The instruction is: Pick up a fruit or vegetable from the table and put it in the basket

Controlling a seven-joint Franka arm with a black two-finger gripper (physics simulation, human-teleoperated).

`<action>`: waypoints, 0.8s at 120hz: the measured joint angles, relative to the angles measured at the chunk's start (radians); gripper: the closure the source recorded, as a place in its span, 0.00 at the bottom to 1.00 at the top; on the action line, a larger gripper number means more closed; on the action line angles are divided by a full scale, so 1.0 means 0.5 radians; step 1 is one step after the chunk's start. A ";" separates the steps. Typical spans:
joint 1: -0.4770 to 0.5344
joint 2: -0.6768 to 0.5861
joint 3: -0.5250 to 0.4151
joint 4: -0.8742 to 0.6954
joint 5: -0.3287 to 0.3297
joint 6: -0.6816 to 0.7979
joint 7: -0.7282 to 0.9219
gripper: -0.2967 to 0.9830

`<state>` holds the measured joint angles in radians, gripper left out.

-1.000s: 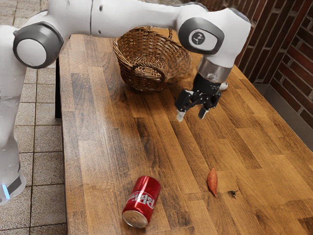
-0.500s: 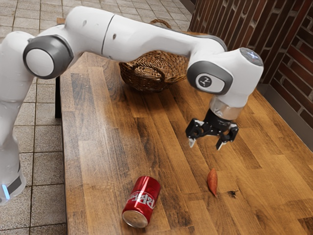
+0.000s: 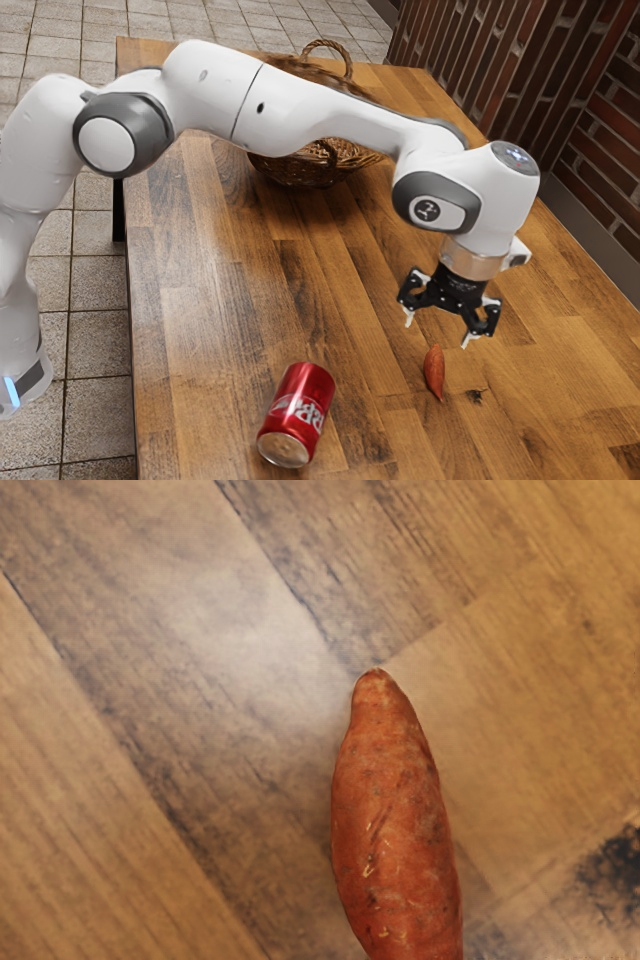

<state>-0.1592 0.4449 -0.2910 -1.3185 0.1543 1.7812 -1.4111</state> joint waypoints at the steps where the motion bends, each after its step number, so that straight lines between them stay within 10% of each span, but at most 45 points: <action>1: 0.000 0.003 0.000 0.000 0.000 0.006 0.008 0.23; 96: 0.078 0.231 0.011 0.005 -0.211 0.335 0.354 0.25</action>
<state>-0.1200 0.5605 -0.2857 -1.3163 0.0487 1.9485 -1.2342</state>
